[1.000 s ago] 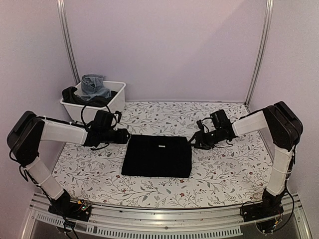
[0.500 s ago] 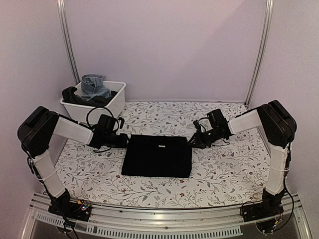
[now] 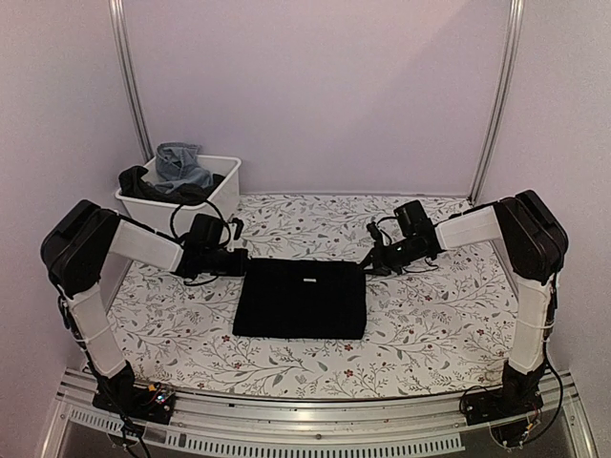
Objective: Fold and stack the mixed laundry pile
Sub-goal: Adjust the square-folded T-shirt at the center of the board, then move the square-folded T-shirt to the corner of the board.
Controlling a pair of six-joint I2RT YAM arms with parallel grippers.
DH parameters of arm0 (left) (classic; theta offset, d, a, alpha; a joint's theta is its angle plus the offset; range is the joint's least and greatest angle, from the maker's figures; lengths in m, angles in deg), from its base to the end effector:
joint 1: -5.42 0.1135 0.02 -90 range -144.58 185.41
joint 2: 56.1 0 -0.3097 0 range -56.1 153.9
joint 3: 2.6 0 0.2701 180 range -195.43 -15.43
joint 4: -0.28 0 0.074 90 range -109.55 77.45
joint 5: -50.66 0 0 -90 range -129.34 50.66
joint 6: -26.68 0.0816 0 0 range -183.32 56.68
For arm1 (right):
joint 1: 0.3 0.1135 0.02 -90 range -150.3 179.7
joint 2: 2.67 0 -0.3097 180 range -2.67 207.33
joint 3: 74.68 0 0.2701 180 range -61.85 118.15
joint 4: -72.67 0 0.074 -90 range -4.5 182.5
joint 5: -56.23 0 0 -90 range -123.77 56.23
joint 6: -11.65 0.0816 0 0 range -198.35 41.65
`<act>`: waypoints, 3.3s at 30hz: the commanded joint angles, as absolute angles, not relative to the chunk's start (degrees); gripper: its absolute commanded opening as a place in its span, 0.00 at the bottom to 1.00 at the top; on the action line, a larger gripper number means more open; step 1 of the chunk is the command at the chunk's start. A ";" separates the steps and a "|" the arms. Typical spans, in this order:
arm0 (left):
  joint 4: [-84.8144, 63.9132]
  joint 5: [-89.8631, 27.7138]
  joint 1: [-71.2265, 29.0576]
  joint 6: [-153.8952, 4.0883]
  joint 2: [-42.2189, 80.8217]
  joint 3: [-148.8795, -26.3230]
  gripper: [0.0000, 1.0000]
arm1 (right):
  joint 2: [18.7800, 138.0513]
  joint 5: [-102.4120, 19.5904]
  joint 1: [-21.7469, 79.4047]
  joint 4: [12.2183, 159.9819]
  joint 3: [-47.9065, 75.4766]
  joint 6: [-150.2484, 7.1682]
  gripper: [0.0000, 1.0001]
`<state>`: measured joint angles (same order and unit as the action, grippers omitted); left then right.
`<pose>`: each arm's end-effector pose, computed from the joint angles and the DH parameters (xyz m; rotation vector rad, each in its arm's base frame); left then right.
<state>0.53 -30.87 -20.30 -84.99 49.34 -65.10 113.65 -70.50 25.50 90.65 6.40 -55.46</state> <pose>0.3677 -0.1904 0.1231 0.1611 2.3743 -0.5800 0.3942 0.2447 0.1236 -0.3513 2.5800 1.1375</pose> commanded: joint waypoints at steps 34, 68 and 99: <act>2.39 -29.53 -18.81 -85.65 47.28 -64.70 0.00 | 116.04 -68.71 24.11 95.16 13.45 -59.28 0.00; -7.00 -39.99 -29.33 -82.88 36.35 -63.46 0.50 | 99.16 -71.03 30.30 92.06 1.84 -60.87 0.68; -12.25 -38.20 -29.58 -87.77 61.17 -78.00 0.49 | 117.70 -65.81 27.94 88.19 4.41 -55.44 0.68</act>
